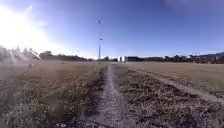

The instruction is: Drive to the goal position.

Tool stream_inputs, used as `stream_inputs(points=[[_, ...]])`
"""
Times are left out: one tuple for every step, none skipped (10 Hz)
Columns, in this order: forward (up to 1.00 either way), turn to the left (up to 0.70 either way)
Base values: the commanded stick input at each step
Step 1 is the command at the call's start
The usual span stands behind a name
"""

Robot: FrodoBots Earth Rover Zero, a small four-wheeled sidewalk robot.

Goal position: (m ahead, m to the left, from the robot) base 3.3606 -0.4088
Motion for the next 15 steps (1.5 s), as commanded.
stream_inputs(points=[[0.50, 0.00], [0.50, 0.00], [0.50, 0.00], [0.50, 0.00], [0.50, 0.00], [0.50, 0.00], [0.50, 0.00], [0.50, 0.00], [0.50, 0.00], [0.50, 0.00], [0.50, 0.00], [0.50, 0.00], [0.50, 0.00], [0.50, 0.00], [0.50, 0.00]])
